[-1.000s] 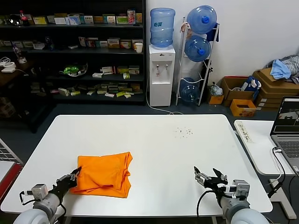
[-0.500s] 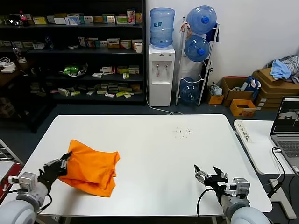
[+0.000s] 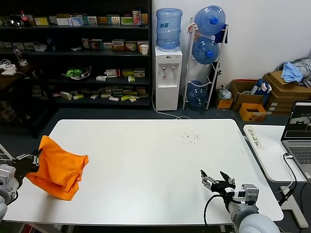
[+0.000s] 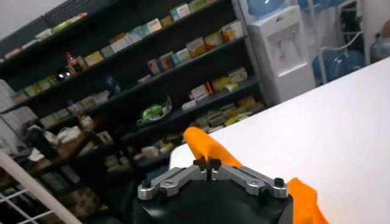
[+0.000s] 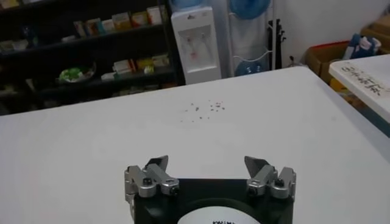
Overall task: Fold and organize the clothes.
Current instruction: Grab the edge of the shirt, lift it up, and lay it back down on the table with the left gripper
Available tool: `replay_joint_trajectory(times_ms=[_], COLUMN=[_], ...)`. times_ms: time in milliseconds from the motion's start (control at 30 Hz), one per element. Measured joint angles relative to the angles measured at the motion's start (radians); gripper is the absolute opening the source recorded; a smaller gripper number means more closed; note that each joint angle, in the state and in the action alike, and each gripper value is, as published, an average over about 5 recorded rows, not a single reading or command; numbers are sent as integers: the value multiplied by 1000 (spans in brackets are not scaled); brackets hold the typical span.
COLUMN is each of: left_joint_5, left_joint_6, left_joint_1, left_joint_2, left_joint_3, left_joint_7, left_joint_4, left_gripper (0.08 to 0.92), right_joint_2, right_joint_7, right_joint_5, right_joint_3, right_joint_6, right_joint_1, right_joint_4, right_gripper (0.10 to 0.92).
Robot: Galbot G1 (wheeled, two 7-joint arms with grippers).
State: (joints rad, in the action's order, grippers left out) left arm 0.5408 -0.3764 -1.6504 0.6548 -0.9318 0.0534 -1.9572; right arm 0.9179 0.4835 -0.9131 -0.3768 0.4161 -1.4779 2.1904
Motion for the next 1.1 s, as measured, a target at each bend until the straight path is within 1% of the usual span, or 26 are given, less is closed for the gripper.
replay_joint_trajectory(times_ms=[133,267,367,500,667,833,1100], left_joint_5=[70,222,343,457,519,526,523], left_joint_6=[-18,-21,-11,13,47,68,72], left_joint_1=[1,49,118,224,351,440,519], left_joint_2=[-1,42,105,210,354,477,613], left_joint_3=[38,156,286,467,651,768,899], left_joint_7=[45,136,211,295,356,389,451], left_joint_4=[-34,-103,-138,-151,-109,-45,7], left_gripper=[95,95,95,95,95,95,95], right_joint_2=[7,13,20,35,60,75,85], right_joint_7=[0,1,2,4,6,8,11], right_joint_5=[8,18,26,40,59,68,71], right_joint_3=[-2,-6,-11,-21,-32,-40,-36], right_joint_6=[0,-1,-1,-1,1,1,1], right_joint_1=[-1,-1,-1,-5,-18,-26,-18], right_joint_4=[-5,-18,-35,-63,-87,-103,-125], right_gripper=[823,823,823,823,823,823,823])
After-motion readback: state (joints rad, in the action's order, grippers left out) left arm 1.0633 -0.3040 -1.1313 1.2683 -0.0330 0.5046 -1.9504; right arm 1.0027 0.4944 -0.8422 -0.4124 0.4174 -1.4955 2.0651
